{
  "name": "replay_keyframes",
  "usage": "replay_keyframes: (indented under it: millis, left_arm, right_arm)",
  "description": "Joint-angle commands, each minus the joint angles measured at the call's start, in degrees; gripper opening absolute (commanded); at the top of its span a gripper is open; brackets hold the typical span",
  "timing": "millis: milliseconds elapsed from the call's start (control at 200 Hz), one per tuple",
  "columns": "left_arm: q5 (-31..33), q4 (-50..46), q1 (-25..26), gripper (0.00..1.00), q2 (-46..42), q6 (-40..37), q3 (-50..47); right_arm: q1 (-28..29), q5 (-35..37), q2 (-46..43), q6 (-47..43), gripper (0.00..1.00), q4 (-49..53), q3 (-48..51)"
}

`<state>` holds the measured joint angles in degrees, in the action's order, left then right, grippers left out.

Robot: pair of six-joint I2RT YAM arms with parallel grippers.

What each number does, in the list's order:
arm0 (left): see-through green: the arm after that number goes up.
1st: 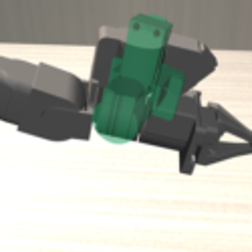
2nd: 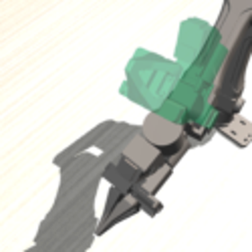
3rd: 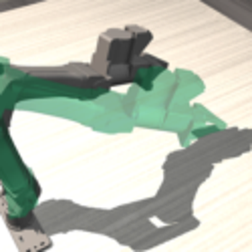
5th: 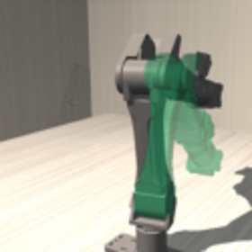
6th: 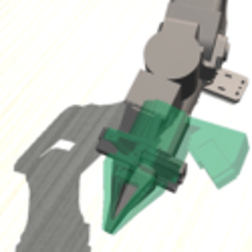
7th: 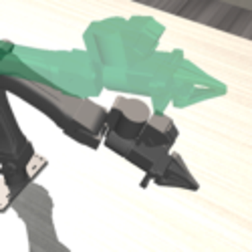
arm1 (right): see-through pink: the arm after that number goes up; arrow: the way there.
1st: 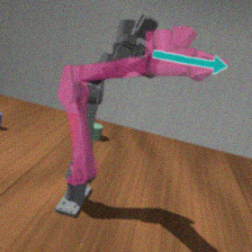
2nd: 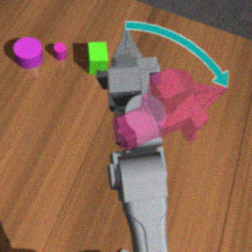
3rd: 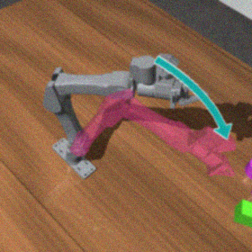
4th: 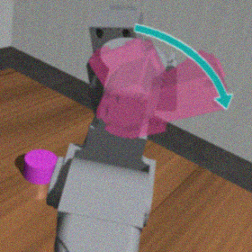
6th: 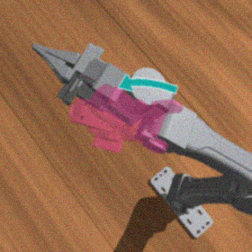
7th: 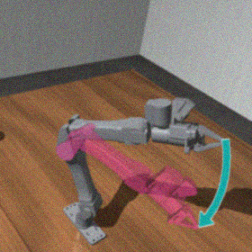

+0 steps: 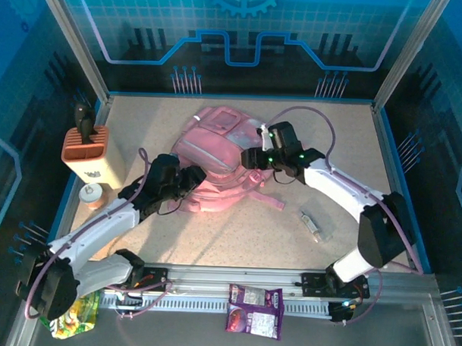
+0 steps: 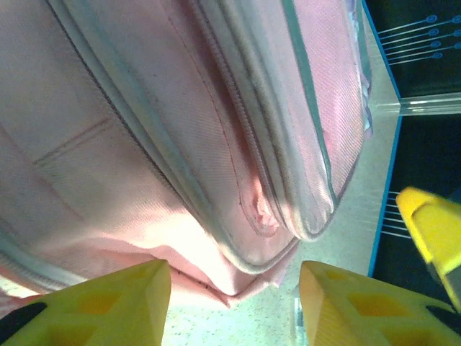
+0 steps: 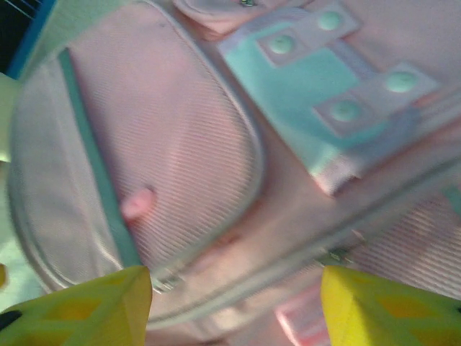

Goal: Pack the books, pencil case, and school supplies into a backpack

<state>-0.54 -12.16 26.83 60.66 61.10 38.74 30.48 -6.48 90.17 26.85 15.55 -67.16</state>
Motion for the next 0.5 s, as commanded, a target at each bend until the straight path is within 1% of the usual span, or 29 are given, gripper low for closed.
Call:
replay_keyframes:
  millis: [0, 165, 270, 450, 495]
  left_arm:
    - [7.3, -8.3, 2.5, 0.59, -2.7, -4.0, 2.8]
    - [12.4, -11.9, 5.2, 0.74, -2.7, -6.5, 4.6]
    - [15.0, -12.5, 7.0, 0.80, -1.8, -7.6, 6.0]
    - [18.6, -13.7, 9.5, 0.93, 0.8, -9.4, 8.5]
    - [19.6, -13.8, 10.2, 0.97, 1.4, -9.6, 9.0]
  right_arm:
    - [-0.8, -6.7, 5.7, 6.8, 0.64, 3.5, -5.2]
    - [-1.1, -5.1, 11.4, 7.1, 0.65, 6.4, -11.0]
    - [-1.1, -5.2, 14.2, 6.6, 0.64, 7.0, -13.2]
    - [-1.5, -8.3, 17.4, 5.7, 0.55, 5.7, -15.0]
    - [-1.5, -8.5, 17.5, 5.8, 0.50, 4.8, -14.6]
